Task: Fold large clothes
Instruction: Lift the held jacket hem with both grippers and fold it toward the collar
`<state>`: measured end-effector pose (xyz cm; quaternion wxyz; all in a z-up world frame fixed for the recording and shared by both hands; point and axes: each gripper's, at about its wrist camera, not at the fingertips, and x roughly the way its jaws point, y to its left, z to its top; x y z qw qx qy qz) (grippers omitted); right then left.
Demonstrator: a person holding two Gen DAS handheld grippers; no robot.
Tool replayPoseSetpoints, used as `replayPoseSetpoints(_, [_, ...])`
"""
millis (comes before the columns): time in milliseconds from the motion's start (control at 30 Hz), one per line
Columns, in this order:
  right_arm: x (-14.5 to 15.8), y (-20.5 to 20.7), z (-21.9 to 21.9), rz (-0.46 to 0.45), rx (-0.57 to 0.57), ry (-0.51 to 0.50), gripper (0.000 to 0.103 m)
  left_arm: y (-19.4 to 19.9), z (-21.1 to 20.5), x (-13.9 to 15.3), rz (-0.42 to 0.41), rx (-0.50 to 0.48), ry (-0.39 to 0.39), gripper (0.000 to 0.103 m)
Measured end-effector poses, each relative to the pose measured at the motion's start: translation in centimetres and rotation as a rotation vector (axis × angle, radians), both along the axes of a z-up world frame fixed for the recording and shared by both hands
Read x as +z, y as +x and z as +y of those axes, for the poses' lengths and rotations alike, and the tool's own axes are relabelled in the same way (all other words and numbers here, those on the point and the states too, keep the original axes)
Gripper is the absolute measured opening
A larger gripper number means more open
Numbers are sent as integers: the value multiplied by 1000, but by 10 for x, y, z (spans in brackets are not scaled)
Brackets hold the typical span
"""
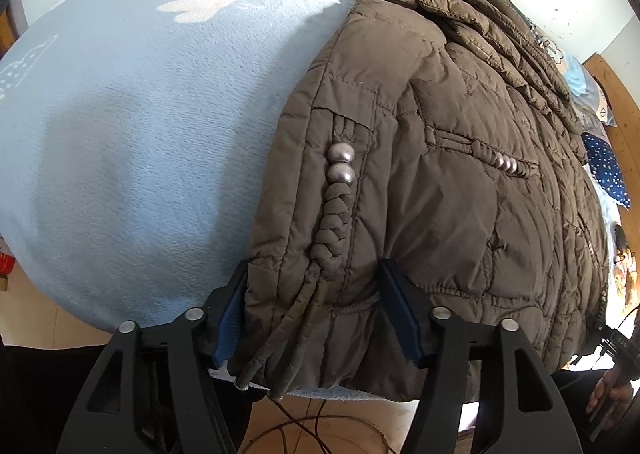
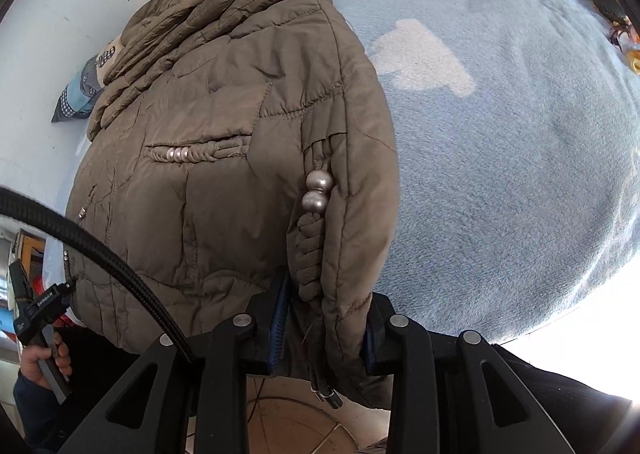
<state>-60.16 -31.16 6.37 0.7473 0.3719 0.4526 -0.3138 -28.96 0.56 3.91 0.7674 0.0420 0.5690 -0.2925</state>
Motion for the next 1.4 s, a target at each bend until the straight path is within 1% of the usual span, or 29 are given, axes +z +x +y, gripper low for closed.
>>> replayPoseSetpoints(67, [-1, 2, 0, 6, 1, -2, 38, 0, 0, -1, -4, 3, -2, 66])
replayPoseSetpoints(133, [-1, 4, 1, 15, 1, -9, 39, -1, 0, 1, -11, 0, -1, 64])
replayPoseSetpoints(200, [-1, 5, 3, 24, 8, -20, 38, -3, -1, 3, -27, -16, -5, 55])
replayPoseSetpoints(233, [0, 5, 3, 25, 13, -26, 34, -5, -2, 5, -38, -20, -4, 52])
replayPoseSetpoints(267, [1, 6, 4, 25, 15, -33, 28, -6, -3, 7, -50, -25, -4, 45])
replayPoseSetpoints(300, [2, 7, 5, 23, 17, -37, 26, -8, -3, 10, -61, -32, -12, 35])
replayPoseSetpoints(367, [6, 7, 7, 12, 23, -52, 20, -11, -3, 16, -85, -40, -30, 26])
replayPoseSetpoints(400, [7, 6, 7, 6, 29, -56, 19, -12, -2, 20, -102, -44, -39, 22])
replayPoseSetpoints(467, [13, 6, 11, -13, 44, -71, 17, -13, -1, 24, -118, -47, -55, 19])
replayPoseSetpoints(533, [17, 3, 11, -39, 43, -79, 16, -15, 0, 31, -138, -47, -80, 18])
replayPoseSetpoints(633, [26, -2, 12, -111, 33, -89, 15, -18, 4, 41, -176, -47, -108, 18])
replayPoseSetpoints(667, [31, -4, 13, -145, 30, -96, 15, -20, 4, 46, -195, -49, -121, 18])
replayPoseSetpoints(767, [39, -9, 14, -202, 24, -106, 15, -24, 3, 58, -254, -57, -146, 18])
replayPoseSetpoints(900, [52, -13, 17, -272, 35, -148, 15, -28, 2, 70, -315, -77, -158, 18])
replayPoseSetpoints(1033, [65, -12, 18, -317, 43, -186, 15, -32, -2, 82, -364, -109, -167, 18])
replayPoseSetpoints(1200, [79, -13, 17, -357, 64, -213, 15, -31, -3, 90, -377, -126, -180, 18])
replayPoseSetpoints(1400, [86, -12, 15, -360, 72, -225, 15, -21, 3, 96, -323, -151, -213, 18])
